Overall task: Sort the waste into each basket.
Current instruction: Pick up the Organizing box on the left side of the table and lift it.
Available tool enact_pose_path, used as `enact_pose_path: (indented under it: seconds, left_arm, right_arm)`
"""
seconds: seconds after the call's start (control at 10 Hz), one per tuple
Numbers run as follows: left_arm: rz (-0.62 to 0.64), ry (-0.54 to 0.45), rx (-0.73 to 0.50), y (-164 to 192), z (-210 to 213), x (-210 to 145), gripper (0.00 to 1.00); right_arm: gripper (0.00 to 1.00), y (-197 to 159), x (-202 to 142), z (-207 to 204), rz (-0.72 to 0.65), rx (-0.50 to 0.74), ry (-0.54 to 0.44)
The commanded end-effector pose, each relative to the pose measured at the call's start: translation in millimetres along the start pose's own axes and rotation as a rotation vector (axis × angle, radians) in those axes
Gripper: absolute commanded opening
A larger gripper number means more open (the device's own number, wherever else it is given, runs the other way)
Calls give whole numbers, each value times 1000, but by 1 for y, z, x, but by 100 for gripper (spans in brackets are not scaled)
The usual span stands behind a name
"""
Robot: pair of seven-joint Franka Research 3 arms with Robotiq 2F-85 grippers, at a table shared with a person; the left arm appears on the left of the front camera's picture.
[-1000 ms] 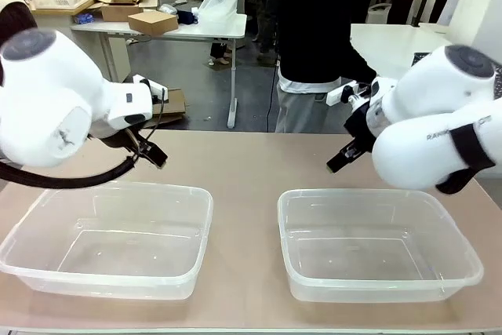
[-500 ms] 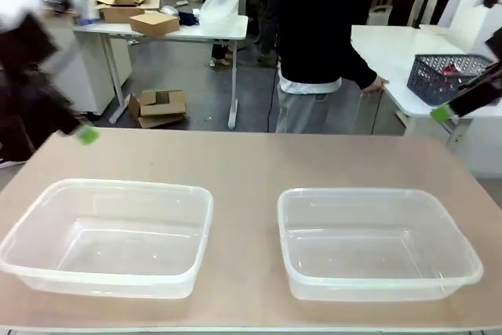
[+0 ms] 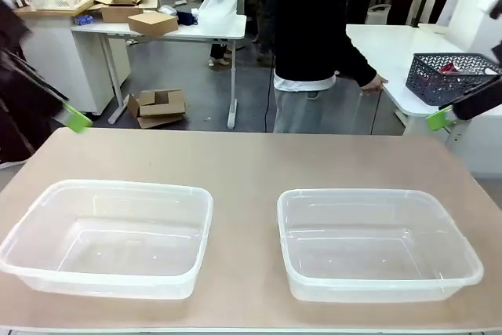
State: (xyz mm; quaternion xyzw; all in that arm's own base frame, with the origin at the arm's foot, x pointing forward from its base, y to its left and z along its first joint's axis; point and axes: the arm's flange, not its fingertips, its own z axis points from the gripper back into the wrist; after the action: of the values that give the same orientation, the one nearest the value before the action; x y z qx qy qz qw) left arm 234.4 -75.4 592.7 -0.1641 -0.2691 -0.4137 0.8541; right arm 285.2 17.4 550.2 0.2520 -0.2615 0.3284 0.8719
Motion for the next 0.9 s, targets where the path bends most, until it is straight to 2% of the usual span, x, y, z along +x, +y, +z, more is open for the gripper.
enact_pose_path:
  seconds: [0.0,0.1,0.2,0.3,0.4,0.5,0.6,0.7,0.8]
  left_arm:
    - [260,-399,-526,45,30,-72,100]
    - [403,-506,-664,67,29,-95,100]
    - [546,-538,-748,80,20,-112,100]
    - [628,-510,-782,86,4,-122,100]
    - [681,-453,-813,84,-18,-122,100]
    - [742,-379,-864,81,-46,-116,100]
    - [814,-334,-889,79,-64,-111,100]
    - [863,-304,-824,81,-71,-107,100]
    - [643,-409,-847,130,-11,-115,100]
  right_arm:
    - [100,-61,-39,27,-630,599,-160]
    - [100,-86,-57,32,-891,730,-305]
    - [100,-99,-73,36,-1025,772,-400]
    - [100,-106,-85,47,-1101,778,-544]
    - [100,-107,-94,59,-1119,769,-662]
    - [100,-104,-97,72,-1106,786,-730]
    - [100,-98,-93,79,-1080,768,-733]
    - [100,-89,-82,80,-1044,716,-637]
    - [100,-121,-108,75,-804,720,-434]
